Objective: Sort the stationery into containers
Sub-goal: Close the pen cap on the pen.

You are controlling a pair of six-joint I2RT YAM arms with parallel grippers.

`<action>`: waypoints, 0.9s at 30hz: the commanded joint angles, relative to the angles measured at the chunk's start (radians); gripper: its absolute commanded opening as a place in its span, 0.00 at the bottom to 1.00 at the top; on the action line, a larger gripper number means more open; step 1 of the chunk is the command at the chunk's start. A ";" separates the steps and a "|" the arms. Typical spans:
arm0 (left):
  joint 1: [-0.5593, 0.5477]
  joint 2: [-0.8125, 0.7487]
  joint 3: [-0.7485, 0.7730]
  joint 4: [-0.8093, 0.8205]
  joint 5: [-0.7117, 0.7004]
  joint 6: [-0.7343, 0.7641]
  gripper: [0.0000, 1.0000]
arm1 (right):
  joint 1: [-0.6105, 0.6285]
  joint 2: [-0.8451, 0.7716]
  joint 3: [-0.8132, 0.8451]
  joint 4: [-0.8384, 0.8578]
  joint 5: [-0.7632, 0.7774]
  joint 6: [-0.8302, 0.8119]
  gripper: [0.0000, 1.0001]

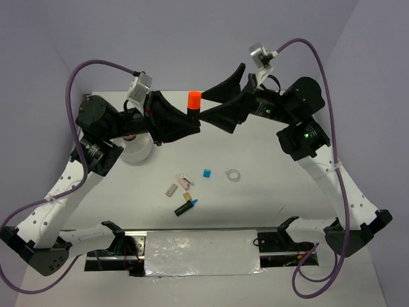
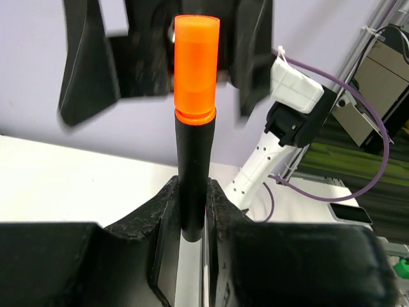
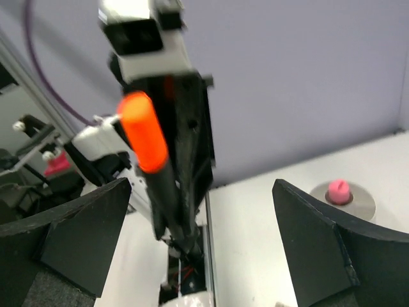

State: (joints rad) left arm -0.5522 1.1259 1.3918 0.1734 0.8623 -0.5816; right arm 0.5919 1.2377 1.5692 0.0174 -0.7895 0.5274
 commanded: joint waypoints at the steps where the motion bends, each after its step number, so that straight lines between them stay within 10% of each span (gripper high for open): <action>1: -0.002 -0.021 -0.011 0.064 0.023 0.006 0.00 | -0.035 -0.044 -0.011 0.286 -0.117 0.216 1.00; 27: -0.002 -0.026 -0.076 0.054 0.004 0.000 0.00 | -0.023 0.060 0.078 0.216 -0.076 0.157 0.61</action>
State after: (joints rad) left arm -0.5522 1.1137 1.3064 0.1722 0.8661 -0.5827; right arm 0.5598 1.2934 1.6245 0.2169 -0.8707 0.7021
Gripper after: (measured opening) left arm 0.285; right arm 0.633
